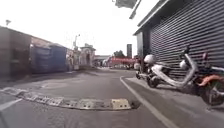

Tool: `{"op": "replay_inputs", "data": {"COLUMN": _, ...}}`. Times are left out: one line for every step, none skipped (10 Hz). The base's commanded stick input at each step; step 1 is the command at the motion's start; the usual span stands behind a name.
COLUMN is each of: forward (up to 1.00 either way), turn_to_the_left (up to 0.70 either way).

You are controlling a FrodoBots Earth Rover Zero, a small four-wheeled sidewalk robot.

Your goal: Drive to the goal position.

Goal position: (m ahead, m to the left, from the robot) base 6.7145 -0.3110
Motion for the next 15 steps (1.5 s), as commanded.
{"op": "replay_inputs", "data": {"forward": 0.45, "turn_to_the_left": 0.00}}
{"op": "replay_inputs", "data": {"forward": 0.45, "turn_to_the_left": 0.02}}
{"op": "replay_inputs", "data": {"forward": 0.45, "turn_to_the_left": 0.12}}
{"op": "replay_inputs", "data": {"forward": 0.45, "turn_to_the_left": 0.27}}
{"op": "replay_inputs", "data": {"forward": 0.45, "turn_to_the_left": 0.15}}
{"op": "replay_inputs", "data": {"forward": 0.45, "turn_to_the_left": 0.00}}
{"op": "replay_inputs", "data": {"forward": 0.45, "turn_to_the_left": 0.00}}
{"op": "replay_inputs", "data": {"forward": 0.45, "turn_to_the_left": 0.00}}
{"op": "replay_inputs", "data": {"forward": 0.45, "turn_to_the_left": 0.00}}
{"op": "replay_inputs", "data": {"forward": 0.45, "turn_to_the_left": 0.00}}
{"op": "replay_inputs", "data": {"forward": 0.45, "turn_to_the_left": 0.00}}
{"op": "replay_inputs", "data": {"forward": 0.45, "turn_to_the_left": 0.00}}
{"op": "replay_inputs", "data": {"forward": 0.45, "turn_to_the_left": 0.00}}
{"op": "replay_inputs", "data": {"forward": 0.45, "turn_to_the_left": 0.00}}
{"op": "replay_inputs", "data": {"forward": 0.45, "turn_to_the_left": 0.00}}
